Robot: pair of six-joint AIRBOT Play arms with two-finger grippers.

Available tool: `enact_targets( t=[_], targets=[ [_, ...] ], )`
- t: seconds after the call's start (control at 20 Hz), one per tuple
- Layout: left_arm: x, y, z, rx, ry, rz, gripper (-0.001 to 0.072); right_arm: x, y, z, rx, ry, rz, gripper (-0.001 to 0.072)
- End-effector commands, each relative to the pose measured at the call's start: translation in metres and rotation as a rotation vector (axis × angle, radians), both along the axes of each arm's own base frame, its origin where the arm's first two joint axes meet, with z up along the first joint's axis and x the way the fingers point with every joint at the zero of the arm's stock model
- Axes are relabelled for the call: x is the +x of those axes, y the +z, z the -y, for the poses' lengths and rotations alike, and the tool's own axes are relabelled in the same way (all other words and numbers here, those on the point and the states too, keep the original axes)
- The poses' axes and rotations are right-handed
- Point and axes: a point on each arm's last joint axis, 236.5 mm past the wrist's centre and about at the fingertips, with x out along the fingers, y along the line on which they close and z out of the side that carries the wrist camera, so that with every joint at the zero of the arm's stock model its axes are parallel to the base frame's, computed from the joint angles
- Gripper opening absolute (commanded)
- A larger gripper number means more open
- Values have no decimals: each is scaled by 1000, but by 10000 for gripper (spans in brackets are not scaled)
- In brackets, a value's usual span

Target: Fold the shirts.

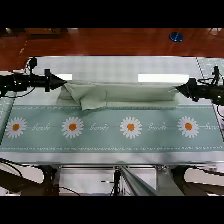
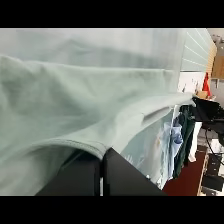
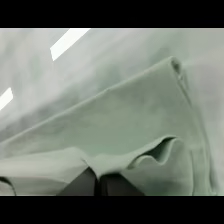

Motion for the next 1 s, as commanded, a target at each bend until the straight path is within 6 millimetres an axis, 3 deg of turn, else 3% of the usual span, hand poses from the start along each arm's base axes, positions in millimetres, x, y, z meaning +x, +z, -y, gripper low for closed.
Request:
enact_targets(
  t=[0.0, 0.25, 0.45, 0.55, 0.6, 0.65, 0.7, 0.85, 0.95],
  targets=[
    [13, -22, -5, 1, -3, -27, 23, 16, -23, 14, -24, -79, -10, 26],
    [2, -62, -12, 65, -41, -98, 24, 18, -31, 19, -41, -88, -10, 26],
    [3, -65, -10, 69, -63, -68, 28, 19, -31, 16, -52, -75, -3, 28],
    [4, -65, -11, 69, -58, -66, 162, 20, -31, 6, -61, -47, 3, 39],
    [4, -65, -11, 69, -58, -65, 264, 22, -32, 1, -71, -38, 8, 137],
    [5, -64, -11, 67, -53, -63, 417, 24, -32, -3, -79, -33, 12, 243],
    [7, -59, -11, 50, -49, -59, 484, 26, -32, -4, -89, -30, 16, 269],
    [15, -28, -19, -18, -44, -10, 482, 27, -29, 0, -95, -41, 24, 365],
    [17, -5, -32, -33, -38, 10, 480, 24, -21, 7, -130, -35, 40, 366]
  ],
)
